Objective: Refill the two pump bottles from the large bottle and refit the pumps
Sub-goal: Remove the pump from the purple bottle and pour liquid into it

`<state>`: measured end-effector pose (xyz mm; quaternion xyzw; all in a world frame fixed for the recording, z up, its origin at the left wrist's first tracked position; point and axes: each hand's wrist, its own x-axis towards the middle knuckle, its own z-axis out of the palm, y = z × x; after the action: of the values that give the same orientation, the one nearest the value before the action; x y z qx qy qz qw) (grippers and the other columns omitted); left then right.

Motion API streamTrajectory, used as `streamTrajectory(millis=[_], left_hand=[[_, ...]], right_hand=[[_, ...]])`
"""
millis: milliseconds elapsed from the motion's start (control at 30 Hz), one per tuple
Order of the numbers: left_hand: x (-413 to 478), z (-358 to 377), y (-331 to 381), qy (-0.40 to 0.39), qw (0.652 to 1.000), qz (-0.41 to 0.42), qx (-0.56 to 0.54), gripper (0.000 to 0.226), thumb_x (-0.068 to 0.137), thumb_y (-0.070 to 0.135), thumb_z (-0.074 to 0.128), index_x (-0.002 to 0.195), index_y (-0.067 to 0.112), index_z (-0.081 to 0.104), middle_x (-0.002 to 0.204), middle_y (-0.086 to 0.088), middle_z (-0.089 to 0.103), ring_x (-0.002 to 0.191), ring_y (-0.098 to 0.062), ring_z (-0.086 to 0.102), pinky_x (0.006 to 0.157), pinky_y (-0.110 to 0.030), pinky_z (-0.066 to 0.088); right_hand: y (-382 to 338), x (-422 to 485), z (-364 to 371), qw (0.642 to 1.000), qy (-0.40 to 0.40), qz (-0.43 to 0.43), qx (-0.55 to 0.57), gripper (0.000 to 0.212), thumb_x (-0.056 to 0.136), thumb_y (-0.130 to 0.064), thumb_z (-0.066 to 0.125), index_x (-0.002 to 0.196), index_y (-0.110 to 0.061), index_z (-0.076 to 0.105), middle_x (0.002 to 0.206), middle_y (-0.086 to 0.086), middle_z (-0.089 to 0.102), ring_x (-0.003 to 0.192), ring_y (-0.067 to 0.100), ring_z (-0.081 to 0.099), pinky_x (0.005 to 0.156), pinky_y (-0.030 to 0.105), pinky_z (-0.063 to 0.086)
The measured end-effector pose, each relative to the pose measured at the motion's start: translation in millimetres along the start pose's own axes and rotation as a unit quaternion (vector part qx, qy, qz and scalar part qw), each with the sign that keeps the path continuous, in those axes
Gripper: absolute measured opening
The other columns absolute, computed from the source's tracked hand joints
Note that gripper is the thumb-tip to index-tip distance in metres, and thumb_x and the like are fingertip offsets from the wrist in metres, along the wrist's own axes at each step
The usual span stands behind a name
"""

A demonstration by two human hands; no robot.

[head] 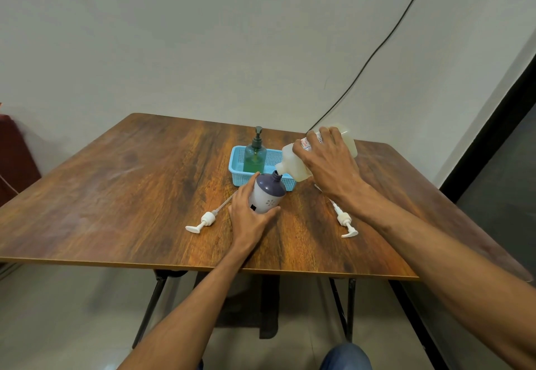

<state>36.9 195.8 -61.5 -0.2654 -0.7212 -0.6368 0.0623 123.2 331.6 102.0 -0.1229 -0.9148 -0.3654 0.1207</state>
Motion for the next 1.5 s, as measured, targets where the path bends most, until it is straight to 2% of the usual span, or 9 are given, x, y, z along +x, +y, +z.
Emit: streamTrajectory(millis=[333,667,1500], left_hand=[[0.2,-0.4,1.4,-0.002,1.0,0.001,0.001,0.09,0.07,0.026,0.091,0.147,0.016,0.046,0.142,-0.004,0.055,0.13,-0.02,0.051,0.108,-0.053,0.044],[-0.2,-1.0,1.3,-0.001,1.0,0.006,0.0,0.089,0.071,0.027,0.09,0.147,0.016,0.046,0.142,-0.003,0.055,0.129,-0.019,0.051,0.108,-0.053,0.044],[0.5,-0.5,0.4,0.003,1.0,0.013,0.002,0.09,0.068,0.026,0.091,0.146,0.018,0.047,0.138,-0.001,0.057,0.125,-0.017,0.054,0.104,-0.053,0.047]], right_hand=[[-0.7,1.9,0.7,1.0,0.004,-0.004,-0.019,0.06,0.085,-0.018,0.071,0.137,-0.014,0.04,0.132,0.022,0.053,0.121,0.042,0.048,0.106,0.056,0.035],[-0.1,4.5,3.5,1.0,0.005,-0.005,-0.025,0.062,0.087,-0.022,0.072,0.139,-0.015,0.039,0.138,0.024,0.05,0.125,0.043,0.047,0.109,0.057,0.033],[-1.7,4.7,-1.6,1.0,0.012,-0.005,-0.028,0.062,0.079,-0.013,0.074,0.134,-0.013,0.046,0.131,0.024,0.054,0.119,0.044,0.05,0.104,0.055,0.036]])
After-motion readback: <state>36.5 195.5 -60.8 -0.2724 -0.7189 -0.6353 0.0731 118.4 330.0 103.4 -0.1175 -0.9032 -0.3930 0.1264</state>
